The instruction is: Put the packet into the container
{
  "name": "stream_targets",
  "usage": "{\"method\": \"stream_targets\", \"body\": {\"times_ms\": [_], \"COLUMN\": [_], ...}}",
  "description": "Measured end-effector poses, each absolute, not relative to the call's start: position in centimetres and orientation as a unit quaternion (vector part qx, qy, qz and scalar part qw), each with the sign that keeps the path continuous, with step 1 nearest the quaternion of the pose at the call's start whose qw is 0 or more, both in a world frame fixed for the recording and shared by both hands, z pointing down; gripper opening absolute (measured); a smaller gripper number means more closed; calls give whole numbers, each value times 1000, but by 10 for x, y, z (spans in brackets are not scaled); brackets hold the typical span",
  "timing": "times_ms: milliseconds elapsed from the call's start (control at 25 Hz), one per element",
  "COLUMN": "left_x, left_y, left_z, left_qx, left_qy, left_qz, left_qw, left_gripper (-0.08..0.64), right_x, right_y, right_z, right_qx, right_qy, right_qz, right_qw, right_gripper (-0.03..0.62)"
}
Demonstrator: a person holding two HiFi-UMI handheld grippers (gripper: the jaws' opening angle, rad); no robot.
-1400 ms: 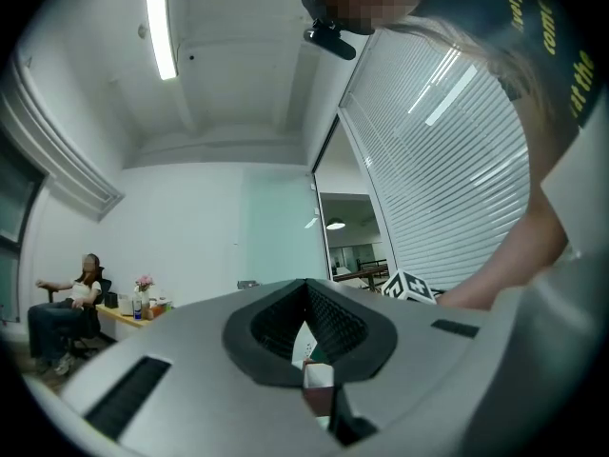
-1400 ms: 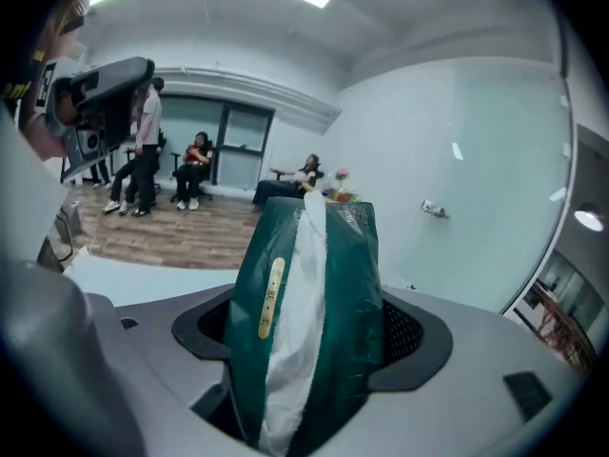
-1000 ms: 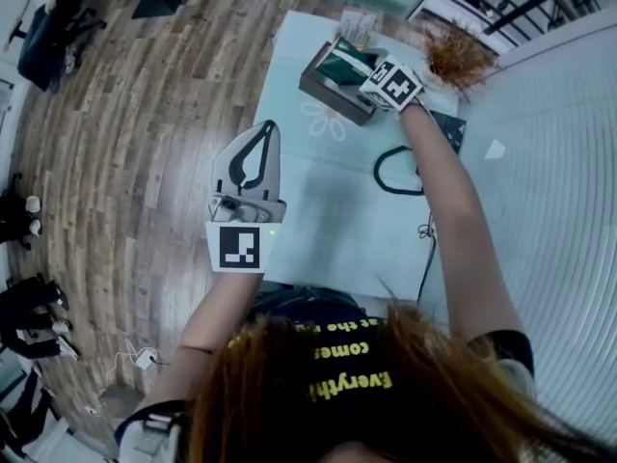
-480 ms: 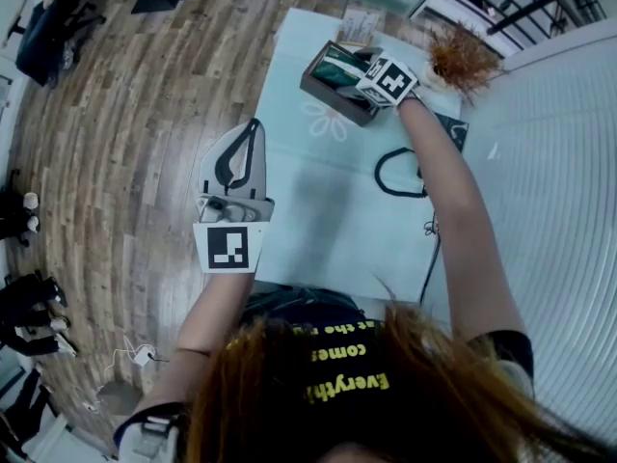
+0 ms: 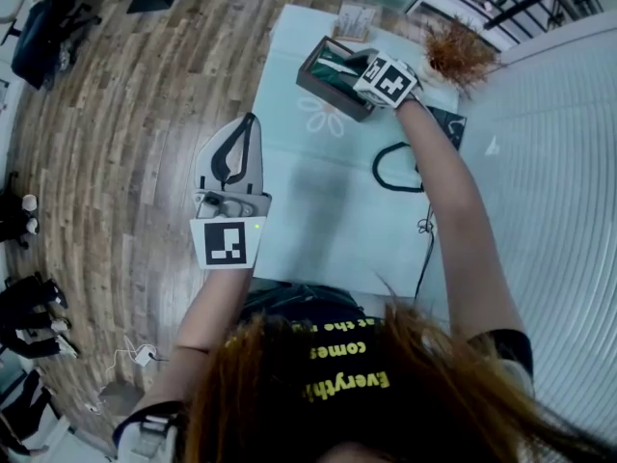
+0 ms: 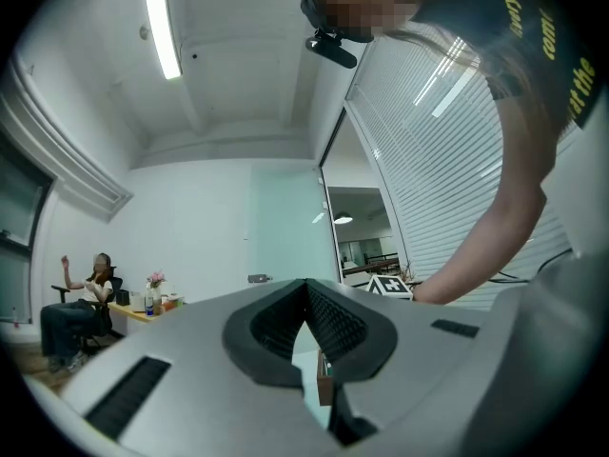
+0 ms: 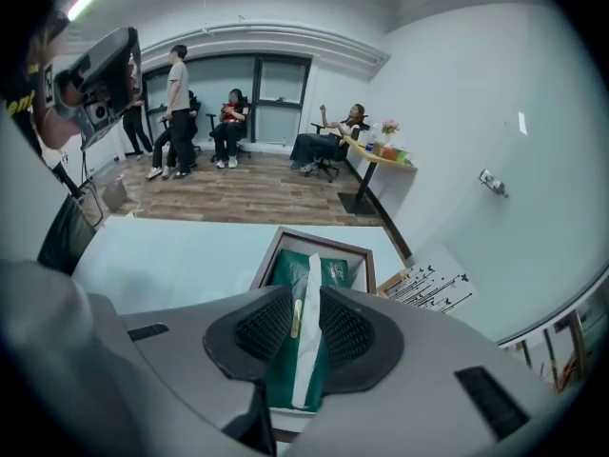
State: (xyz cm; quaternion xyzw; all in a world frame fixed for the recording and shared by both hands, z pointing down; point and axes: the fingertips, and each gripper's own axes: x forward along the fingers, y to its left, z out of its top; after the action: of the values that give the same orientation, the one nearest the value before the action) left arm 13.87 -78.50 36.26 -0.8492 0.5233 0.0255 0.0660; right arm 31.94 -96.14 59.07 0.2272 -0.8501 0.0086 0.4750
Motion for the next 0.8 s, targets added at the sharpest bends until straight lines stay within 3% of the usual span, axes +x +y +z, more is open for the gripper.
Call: {"method": "stream_targets", "body": {"times_ms": [200,400,800], "left_x": [138,139,142], "left_y": [-783,-781,-777], "left_z": [362,359,355], "left_qx": [-849,-849,-852], "left_qy": [524,522,517], "left_qz": [26,21,18], "left_qw": [65,75,79], "left_gripper": [2,2,2], "right_x": [316,311,308], "right_y": [-963,-961,-911], "right_z": [573,533,425], "right_qx": [276,350,453], "right_qy": [-863,-872,-882], "right_qz": [-5,-62,-63], "right_qw": [424,336,108], "right_gripper": [28,23,23]}}
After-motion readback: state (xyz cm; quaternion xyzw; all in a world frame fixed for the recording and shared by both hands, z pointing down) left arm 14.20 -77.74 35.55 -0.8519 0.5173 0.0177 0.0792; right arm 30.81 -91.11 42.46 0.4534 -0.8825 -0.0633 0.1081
